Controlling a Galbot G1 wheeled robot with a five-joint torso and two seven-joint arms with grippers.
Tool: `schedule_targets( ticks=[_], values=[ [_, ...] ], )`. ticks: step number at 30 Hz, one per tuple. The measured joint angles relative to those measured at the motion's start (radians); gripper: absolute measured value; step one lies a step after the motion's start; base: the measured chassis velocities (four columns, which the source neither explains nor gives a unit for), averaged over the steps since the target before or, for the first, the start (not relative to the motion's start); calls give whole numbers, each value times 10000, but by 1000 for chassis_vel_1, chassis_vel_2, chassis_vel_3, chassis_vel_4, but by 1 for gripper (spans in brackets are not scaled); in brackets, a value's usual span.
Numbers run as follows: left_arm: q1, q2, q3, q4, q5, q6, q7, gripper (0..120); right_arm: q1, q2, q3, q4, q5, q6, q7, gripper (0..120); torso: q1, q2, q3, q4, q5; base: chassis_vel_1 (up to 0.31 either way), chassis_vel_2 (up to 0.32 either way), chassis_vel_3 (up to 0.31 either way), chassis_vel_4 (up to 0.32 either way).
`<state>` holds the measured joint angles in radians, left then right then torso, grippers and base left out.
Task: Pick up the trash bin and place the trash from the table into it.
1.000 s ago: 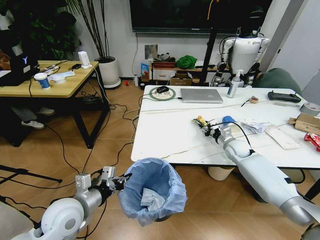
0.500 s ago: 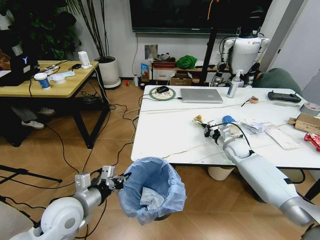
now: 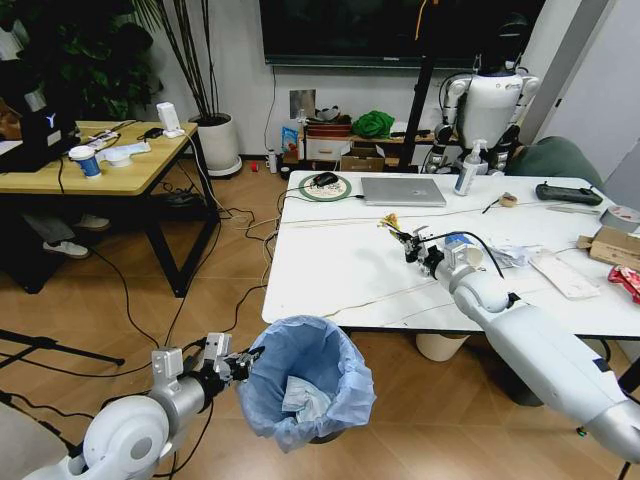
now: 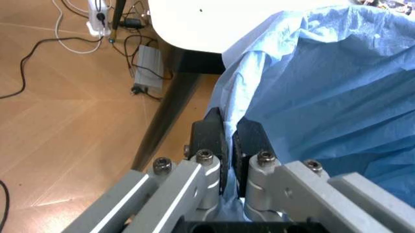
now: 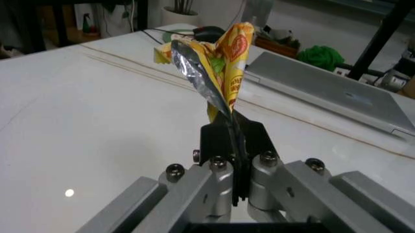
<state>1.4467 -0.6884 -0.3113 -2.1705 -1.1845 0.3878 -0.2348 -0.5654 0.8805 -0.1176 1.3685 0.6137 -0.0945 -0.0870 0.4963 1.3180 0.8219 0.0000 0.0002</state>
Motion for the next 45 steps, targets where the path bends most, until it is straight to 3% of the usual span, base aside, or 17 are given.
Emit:
schedule_targets(
  ticks=[4, 5, 6, 7, 12, 15, 24, 32, 40, 42, 45],
  values=[
    [-8, -11, 11, -21, 4, 0, -1, 0, -206, -281, 100, 483, 112, 16, 6, 0, 0, 0, 0, 1, -1, 0, 0, 0, 0],
    [18, -53, 17, -58, 11, 0, -2, 0, -826, -1000, 266, 2038, 542, 63, -15, 0, 1, 0, 0, 0, -3, 0, 0, 0, 0],
    [25, -59, 17, -60, 15, 0, -1, 0, -991, -1158, 276, 2419, 621, 98, -21, 0, 0, 0, 0, -1, -2, 0, 0, 0, 0],
    [35, -66, 17, -74, 17, 0, 0, 0, -1571, -1682, 302, 3774, 811, 292, -77, 0, 0, 0, -1, -2, -1, 0, 0, 0, 0],
    [43, -63, 16, -110, 17, -2, -8, 0, -2299, -2400, 97, 5585, 1220, 506, -173, 0, -2, 1, -2, -2, -2, 0, 0, 0, 0],
    [46, -46, 3, -113, 15, -3, -28, 0, -2487, -2961, -698, 7000, 1335, 723, -296, 0, -2, 1, -2, 0, -4, 0, 0, 0, 0],
    [-42, -92, 0, -50, -54, -8, -36, 0, -2009, -3539, -2383, 7819, 876, 1400, -968, 0, 0, 0, 0, 1, -2, 0, 0, 0, 0],
    [-57, -78, -35, -94, -104, -8, -45, 0, -2237, -4014, -2645, 7673, -184, 1985, -1612, 0, 0, 0, 0, -1, -2, 0, 0, 0, 0],
    [-110, -103, -17, -110, -153, -8, -92, 0, -2156, -3974, -2698, 7395, -530, 2117, -1762, 30, 1, -2, 0, 1, -2, 0, 0, 0, 0],
    [-113, -108, -15, -106, -153, -8, -93, 0, -2157, -3969, -2691, 7365, -534, 2117, -1761, 32, 1, -2, 0, 1, -2, 0, 0, 0, 0],
    [-129, -145, 0, -76, -152, -8, -96, 0, -2189, -3942, -2643, 7287, -540, 2117, -1751, 47, 1, -2, 0, 0, -2, 0, 0, 0, 0]
  ],
)
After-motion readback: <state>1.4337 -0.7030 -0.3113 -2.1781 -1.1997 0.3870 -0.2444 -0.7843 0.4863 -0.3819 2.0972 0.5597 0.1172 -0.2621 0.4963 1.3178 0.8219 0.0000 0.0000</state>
